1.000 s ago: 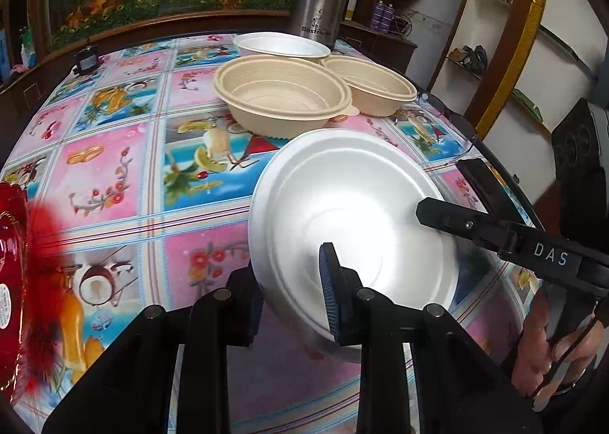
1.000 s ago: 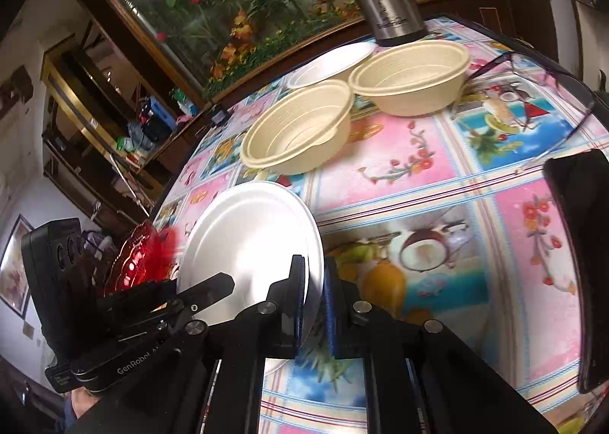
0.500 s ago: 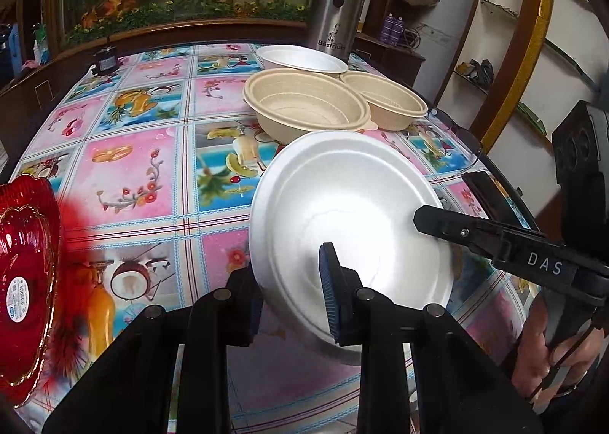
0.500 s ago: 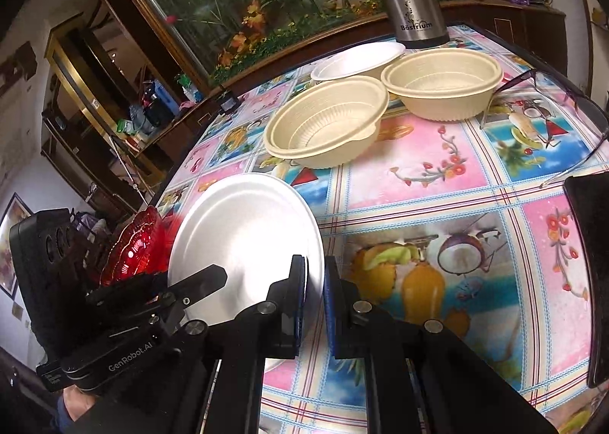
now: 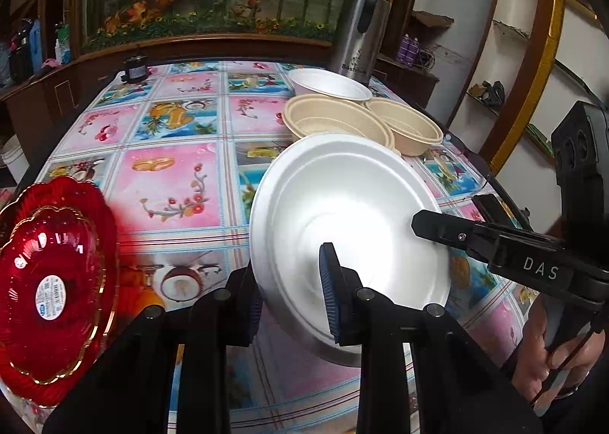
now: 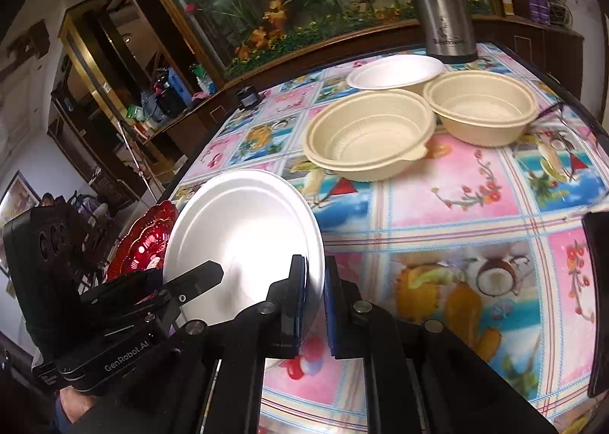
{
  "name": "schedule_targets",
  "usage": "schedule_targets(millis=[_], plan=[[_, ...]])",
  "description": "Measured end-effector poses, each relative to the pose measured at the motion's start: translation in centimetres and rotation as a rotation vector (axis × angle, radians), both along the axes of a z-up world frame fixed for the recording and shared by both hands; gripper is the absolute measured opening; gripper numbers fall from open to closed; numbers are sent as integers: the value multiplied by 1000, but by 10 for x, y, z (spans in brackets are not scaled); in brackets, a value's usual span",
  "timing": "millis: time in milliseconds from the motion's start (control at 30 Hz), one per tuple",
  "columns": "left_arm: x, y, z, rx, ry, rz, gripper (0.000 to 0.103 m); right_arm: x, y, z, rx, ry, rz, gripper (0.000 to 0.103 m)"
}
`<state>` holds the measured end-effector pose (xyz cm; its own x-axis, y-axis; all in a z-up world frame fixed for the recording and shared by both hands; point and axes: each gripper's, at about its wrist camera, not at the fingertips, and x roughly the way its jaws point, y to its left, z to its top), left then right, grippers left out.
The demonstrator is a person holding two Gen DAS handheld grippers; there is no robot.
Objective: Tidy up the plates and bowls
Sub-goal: 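Lift the white plate with the left gripper toward the red plate stack, then lower the white plate onto the red plate stack with the left gripper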
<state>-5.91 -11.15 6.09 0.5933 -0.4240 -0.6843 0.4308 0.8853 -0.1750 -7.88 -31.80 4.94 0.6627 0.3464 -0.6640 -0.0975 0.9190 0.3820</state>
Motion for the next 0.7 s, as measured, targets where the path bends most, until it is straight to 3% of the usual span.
schedule_targets(millis=[433, 700], plan=[[-5, 69, 23, -19, -65, 145, 25, 23, 68, 26, -27, -37, 130, 10], [-4, 121, 22, -22, -69, 261, 25, 37, 126, 30, -38, -34, 221, 10]])
